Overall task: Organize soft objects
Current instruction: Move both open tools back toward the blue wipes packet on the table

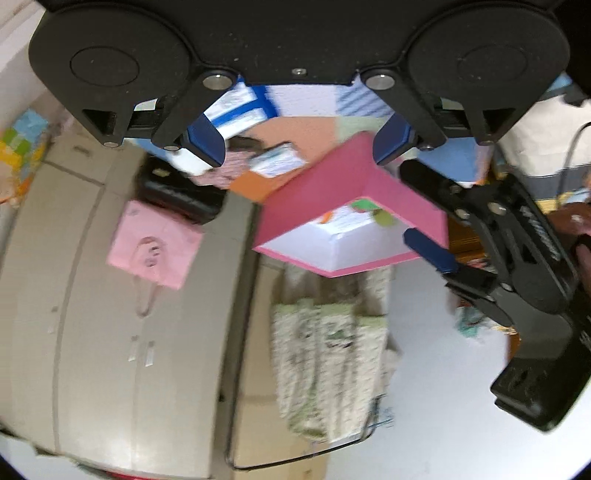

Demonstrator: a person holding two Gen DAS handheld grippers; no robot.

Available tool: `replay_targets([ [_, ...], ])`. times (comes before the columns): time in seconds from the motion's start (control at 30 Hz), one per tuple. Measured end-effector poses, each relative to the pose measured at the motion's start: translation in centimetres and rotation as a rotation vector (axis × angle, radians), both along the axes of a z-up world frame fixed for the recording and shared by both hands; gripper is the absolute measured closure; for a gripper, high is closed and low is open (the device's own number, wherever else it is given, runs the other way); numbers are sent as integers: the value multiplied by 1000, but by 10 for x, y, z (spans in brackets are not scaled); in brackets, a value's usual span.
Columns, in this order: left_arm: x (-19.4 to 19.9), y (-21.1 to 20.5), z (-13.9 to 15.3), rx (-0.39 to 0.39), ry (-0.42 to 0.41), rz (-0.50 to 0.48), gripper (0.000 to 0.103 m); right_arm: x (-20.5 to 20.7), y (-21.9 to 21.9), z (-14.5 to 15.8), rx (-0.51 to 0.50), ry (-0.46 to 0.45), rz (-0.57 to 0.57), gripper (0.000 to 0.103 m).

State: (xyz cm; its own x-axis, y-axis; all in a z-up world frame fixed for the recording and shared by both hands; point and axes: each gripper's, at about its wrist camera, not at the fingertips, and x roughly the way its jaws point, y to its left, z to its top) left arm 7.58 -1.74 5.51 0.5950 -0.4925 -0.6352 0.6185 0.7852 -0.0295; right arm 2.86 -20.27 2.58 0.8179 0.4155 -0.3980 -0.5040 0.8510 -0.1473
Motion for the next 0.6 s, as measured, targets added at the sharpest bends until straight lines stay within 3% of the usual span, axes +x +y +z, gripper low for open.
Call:
replay_targets([
  [0.13, 12, -21, -7, -24, -10, -17, 8, 8, -7, -23, -17, -55, -44, 13],
  [0.2, 18, -27, -14, -73, -8, -29, 8, 15, -10, -35, 7, -56, -58, 13],
  [0.33, 34, -36, -38, -121, 37, -38, 8, 37, -18, -57, 62, -33, -139, 13],
  [0.5, 51, -52, -53, -131, -1, -51, 8, 58, -26, -84, 129, 2, -135, 13],
  [0.6, 67, -59, -61, -146, 24, -60, 8, 71, -28, -98, 175, 24, -134, 13],
])
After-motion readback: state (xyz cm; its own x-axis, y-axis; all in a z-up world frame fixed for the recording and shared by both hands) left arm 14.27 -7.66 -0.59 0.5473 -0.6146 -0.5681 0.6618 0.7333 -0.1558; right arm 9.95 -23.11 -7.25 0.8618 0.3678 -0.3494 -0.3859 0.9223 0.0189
